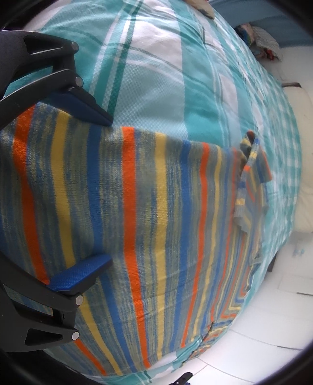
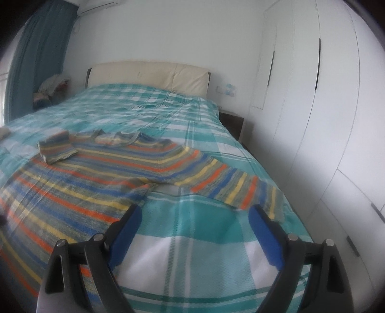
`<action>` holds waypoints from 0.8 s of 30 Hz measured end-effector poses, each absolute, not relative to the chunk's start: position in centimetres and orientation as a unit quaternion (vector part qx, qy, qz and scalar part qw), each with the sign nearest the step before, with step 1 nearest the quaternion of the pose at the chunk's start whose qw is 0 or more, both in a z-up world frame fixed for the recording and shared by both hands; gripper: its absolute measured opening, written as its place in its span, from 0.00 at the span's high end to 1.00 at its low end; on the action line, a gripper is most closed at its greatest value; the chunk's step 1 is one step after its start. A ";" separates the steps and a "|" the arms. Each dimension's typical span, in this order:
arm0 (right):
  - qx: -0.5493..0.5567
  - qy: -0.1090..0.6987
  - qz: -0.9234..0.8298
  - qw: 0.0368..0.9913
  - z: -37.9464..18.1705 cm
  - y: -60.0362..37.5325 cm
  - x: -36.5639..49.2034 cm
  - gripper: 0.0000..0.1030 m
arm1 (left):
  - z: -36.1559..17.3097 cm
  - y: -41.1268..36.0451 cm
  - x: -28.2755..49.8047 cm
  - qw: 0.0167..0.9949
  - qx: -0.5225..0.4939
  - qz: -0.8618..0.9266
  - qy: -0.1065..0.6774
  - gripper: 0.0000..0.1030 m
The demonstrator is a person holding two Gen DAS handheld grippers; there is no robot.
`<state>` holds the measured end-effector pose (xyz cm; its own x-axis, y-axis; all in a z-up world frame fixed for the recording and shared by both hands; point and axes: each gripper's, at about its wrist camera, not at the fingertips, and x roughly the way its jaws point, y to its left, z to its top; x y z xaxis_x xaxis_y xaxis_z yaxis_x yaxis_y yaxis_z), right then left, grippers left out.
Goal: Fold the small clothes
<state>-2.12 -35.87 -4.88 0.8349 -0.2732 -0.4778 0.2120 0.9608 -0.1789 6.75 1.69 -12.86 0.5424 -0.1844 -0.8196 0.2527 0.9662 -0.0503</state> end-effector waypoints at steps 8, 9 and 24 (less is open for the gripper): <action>-0.075 0.263 -0.123 0.954 -5.3 -34.9 -1.9 0.13 | -12.9 1.7 6.5 0.880 0.038 -0.126 0.456 0.00; -0.076 0.264 -0.123 0.954 -5.3 -34.9 -1.8 0.13 | -12.9 1.7 6.5 0.880 0.038 -0.126 0.455 0.00; -0.076 0.268 -0.122 0.953 -5.6 -34.8 -1.7 0.13 | -13.0 1.7 6.4 0.884 0.037 -0.127 0.449 0.00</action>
